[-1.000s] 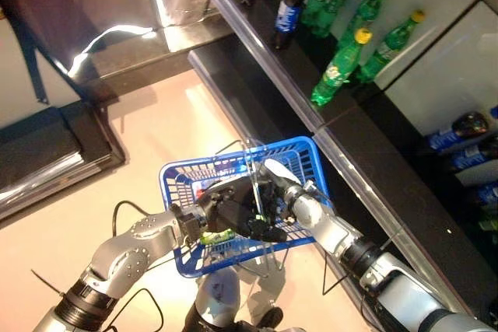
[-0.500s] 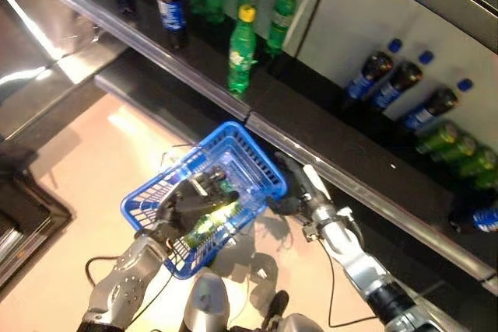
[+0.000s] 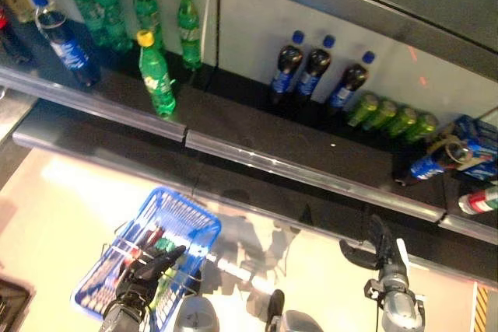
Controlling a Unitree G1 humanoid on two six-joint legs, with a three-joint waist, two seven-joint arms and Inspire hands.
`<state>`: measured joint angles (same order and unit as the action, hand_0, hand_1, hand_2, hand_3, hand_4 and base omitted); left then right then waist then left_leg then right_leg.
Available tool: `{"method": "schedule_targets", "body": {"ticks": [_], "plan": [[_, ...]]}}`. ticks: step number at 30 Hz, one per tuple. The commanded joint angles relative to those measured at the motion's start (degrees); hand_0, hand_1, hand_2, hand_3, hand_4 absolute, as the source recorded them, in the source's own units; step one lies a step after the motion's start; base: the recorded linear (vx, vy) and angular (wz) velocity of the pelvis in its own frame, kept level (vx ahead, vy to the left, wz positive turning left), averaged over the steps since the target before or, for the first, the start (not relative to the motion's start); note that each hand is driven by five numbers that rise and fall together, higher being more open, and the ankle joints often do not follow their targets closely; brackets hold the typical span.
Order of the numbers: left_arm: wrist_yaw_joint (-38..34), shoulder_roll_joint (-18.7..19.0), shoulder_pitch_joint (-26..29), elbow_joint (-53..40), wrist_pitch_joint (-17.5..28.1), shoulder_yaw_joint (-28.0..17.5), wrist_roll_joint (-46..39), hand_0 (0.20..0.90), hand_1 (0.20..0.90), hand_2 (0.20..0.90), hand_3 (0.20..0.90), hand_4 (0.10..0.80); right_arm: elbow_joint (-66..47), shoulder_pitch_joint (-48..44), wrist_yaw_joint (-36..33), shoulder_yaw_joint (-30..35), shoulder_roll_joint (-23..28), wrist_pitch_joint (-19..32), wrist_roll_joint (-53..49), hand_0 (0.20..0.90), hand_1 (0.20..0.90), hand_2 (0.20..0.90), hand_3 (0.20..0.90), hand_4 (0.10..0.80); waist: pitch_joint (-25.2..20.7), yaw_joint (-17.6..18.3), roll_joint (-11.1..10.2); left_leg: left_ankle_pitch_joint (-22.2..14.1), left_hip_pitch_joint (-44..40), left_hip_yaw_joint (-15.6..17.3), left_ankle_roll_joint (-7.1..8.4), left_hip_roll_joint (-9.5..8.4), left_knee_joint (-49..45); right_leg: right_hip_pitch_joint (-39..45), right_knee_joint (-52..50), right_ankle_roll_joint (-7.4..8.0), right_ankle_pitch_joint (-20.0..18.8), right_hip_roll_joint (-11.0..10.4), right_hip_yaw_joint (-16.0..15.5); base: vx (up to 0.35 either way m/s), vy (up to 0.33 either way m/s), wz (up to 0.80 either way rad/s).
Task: Pick up the drink and place into the basket.
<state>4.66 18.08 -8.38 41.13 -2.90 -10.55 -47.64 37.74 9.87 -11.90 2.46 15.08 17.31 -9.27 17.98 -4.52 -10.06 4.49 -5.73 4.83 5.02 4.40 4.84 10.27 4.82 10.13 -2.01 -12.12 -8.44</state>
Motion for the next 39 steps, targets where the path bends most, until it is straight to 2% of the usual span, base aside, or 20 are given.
{"method": "schedule_targets", "body": {"ticks": [1,2,3,5,7,9,10,12,14,17,21,26,39], "plan": [[7.1,0.37,1.08,-3.06,11.1,0.27,5.95,0.3,0.3,0.3,0.2,0.1,2.43,0.31,-1.7,3.37,5.69,3.83,-3.05,0.9,0.9,0.9,0.9,0.8,-9.44,1.62,6.16,-8.96,-1.06,0.31,-2.57,-1.0,-5.52,-5.28,-2.79,4.11,-7.51,-4.78,0.58,-0.041,0.092,-0.32],[6.92,0.51,2.03,0.0,10.12,0.32,6.34,0.3,0.3,0.3,0.2,0.1,5.79,-0.84,0.88,3.59,5.57,2.68,-5.52,0.9,0.9,0.9,0.9,0.8,-9.25,1.78,6.07,-9.08,-1.51,1.63,-2.43,-1.42,-4.92,-6.88,-2.61,4.74,-9.7,-4.86,-0.5,-0.083,0.092,-0.56],[6.69,0.86,3.09,4.28,10.35,-0.12,7.52,0.3,0.3,0.3,0.2,0.1,11.86,-2.36,3.45,4.2,5.39,4.31,-5.44,0.9,0.9,0.9,0.9,0.8,-9.15,1.85,6.02,-9.03,-1.78,2.85,-2.39,-1.8,-4.09,-8.73,-2.77,4.87,-11.0,-4.33,-1.24,-0.105,0.063,-0.79],[6.06,1.66,4.27,9.69,10.25,0.35,7.72,0.3,0.3,0.3,0.2,0.1,16.61,-3.61,6.66,3.4,5.28,2.18,-8.63,0.9,0.9,0.9,0.9,0.8,-9.38,2.19,6.0,-8.46,-1.33,3.57,-3.2,-2.69,-3.04,-10.41,-6.0,4.59,-10.79,-3.15,-0.48,-0.105,0.022,-0.94],[7.26,2.12,5.39,16.88,11.14,0.69,9.34,0.3,0.3,0.3,0.2,0.1,24.03,-4.44,9.35,2.78,4.76,2.99,-11.38,0.9,0.9,0.9,0.9,0.8,-10.24,2.46,6.65,-7.46,-0.49,3.89,-4.25,-3.36,-2.16,-10.25,-10.3,3.19,-7.12,-0.83,0.05,-0.077,-0.002,-0.67],[7.42,1.92,5.63,19.03,11.44,1.16,9.8,0.3,0.3,0.3,0.2,0.1,26.29,-4.66,10.71,2.89,4.47,2.51,-12.42,0.9,0.9,0.9,0.9,0.8,-10.66,2.69,6.96,-7.12,-0.4,3.93,-4.55,-3.63,-1.65,-10.45,-11.4,2.68,-6.41,-0.05,0.25,-0.036,-0.038,-0.49],[8.31,1.63,6.2,23.51,11.82,2.29,9.65,0.3,0.3,0.3,0.2,0.1,30.41,-5.05,12.35,2.88,3.91,0.71,-13.04,0.9,0.9,0.9,0.9,0.8,-11.73,3.23,7.7,-6.67,-0.51,3.65,-5.42,-4.34,-0.37,-10.54,-12.68,1.54,-4.21,1.85,0.97,-0.033,-0.104,-0.36],[9.02,1.2,6.33,25.77,11.78,2.89,10.02,0.3,0.3,0.3,0.2,0.1,32.63,-5.1,13.53,3.24,3.36,-1.51,-14.27,0.9,0.9,0.9,0.9,0.8,-12.54,3.48,7.89,-6.94,-0.85,3.54,-5.58,-5.07,0.16,-10.16,-10.8,0.89,-3.96,2.56,0.15,-0.011,-0.157,-0.25],[8.71,0.74,6.5,26.66,10.88,2.91,10.74,0.3,0.3,0.3,0.2,0.1,34.41,-5.21,13.98,3.66,2.85,-3.89,-14.38,0.9,0.9,0.9,0.9,0.8,-12.89,3.35,8.34,-7.07,-1.25,3.66,-5.17,-4.7,0.16,-8.41,-7.42,-0.22,-1.51,3.4,-1.03,0.029,-0.186,-0.41],[7.59,-0.06,6.38,27.43,10.34,3.52,12.4,0.3,0.3,0.3,0.2,0.1,35.82,-5.74,16.11,3.53,2.44,-7.27,-15.26,0.9,0.9,0.9,0.9,0.8,-13.41,3.35,8.49,-7.05,-1.63,5.48,-4.2,-3.95,0.16,-5.89,-2.73,-1.26,-1.05,4.45,-1.61,0.005,-0.184,-0.29],[8.81,-0.31,6.3,27.98,9.89,3.8,13.61,0.3,0.3,0.3,0.2,0.1,35.85,-6.36,17.64,2.21,1.79,-9.65,-17.26,0.9,0.9,0.9,0.9,0.8,-13.79,3.47,8.89,-6.61,-1.59,6.46,-3.27,-2.9,0.16,-4.41,-1.73,-2.09,-0.24,5.03,-1.99,-0.016,-0.127,-0.01],[10.35,-0.8,6.1,27.41,9.63,4.92,12.41,0.3,0.3,0.3,0.2,0.1,35.53,-6.54,19.29,1.34,1.76,-9.99,-18.17,0.9,0.9,0.9,0.9,0.8,-13.86,3.78,9.77,-6.23,-1.73,5.94,-2.99,-2.8,0.16,-3.67,-1.89,-2.78,0.53,5.28,-2.57,-0.038,-0.04,0.09],[13.18,-1.09,6.26,27.71,7.72,7.1,12.44,0.3,0.3,0.3,0.2,0.1,35.97,-6.96,21.33,0.3,2.37,-10.29,-16.77,0.9,0.9,0.9,0.9,0.8,-14.33,4.05,10.76,-6.49,-2.12,4.74,-2.93,-3.1,0.16,-2.9,-2.67,-2.71,1.5,5.27,-3.17,-0.012,0.004,0.05]]}}
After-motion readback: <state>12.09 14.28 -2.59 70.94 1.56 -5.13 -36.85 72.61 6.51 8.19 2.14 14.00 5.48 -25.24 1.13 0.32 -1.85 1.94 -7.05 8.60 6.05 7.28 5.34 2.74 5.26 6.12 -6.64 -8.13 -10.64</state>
